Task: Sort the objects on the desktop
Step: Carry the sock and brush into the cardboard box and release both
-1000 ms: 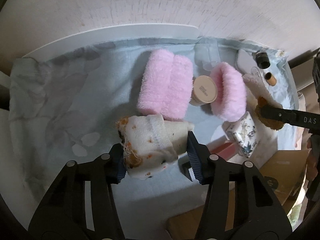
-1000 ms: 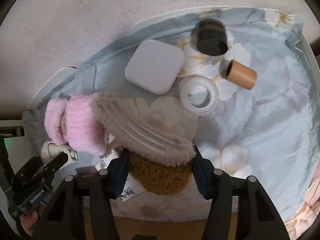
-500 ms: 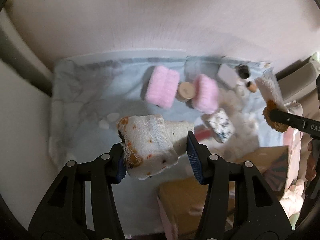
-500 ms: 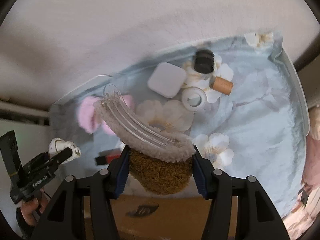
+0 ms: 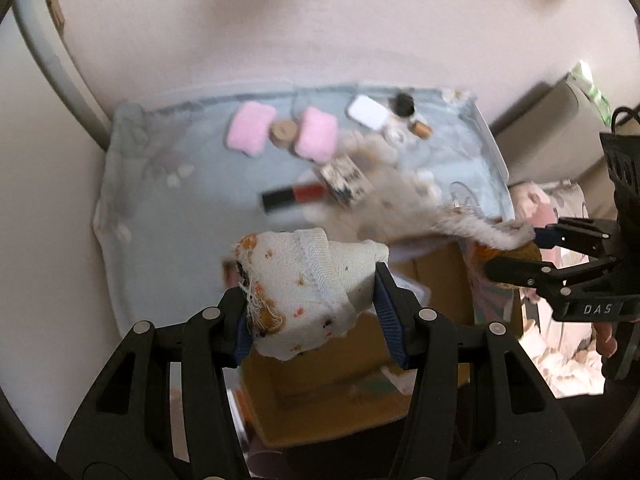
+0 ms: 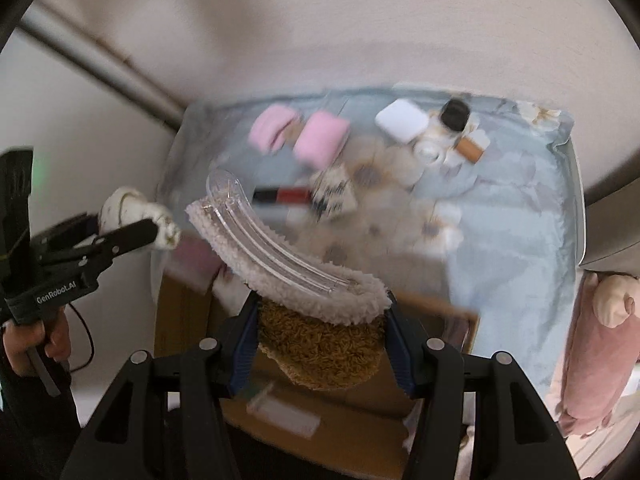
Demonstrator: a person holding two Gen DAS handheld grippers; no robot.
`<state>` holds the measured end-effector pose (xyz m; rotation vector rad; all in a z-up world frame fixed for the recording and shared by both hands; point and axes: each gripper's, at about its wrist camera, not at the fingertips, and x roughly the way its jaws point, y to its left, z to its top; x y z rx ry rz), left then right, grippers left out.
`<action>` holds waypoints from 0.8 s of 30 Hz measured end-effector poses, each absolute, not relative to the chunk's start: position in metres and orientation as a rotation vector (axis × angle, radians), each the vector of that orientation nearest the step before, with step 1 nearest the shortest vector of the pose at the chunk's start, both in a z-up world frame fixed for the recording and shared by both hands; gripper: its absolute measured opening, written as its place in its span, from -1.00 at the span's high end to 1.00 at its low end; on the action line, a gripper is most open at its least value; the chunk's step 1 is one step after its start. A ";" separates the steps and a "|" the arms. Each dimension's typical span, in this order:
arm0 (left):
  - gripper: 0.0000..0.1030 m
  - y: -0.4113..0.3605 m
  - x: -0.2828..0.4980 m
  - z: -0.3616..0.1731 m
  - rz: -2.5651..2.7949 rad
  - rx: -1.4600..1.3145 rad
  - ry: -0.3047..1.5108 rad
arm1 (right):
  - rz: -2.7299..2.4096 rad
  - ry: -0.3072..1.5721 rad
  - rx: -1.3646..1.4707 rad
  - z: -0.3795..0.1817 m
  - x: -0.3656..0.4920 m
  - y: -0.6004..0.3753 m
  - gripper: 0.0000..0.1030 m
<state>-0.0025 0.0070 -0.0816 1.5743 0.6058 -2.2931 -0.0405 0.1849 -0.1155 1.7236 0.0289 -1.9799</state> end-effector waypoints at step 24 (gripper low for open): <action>0.06 0.064 0.025 -0.134 -2.127 1.685 0.640 | -1.886 0.209 1.811 -0.151 0.028 0.200 -0.02</action>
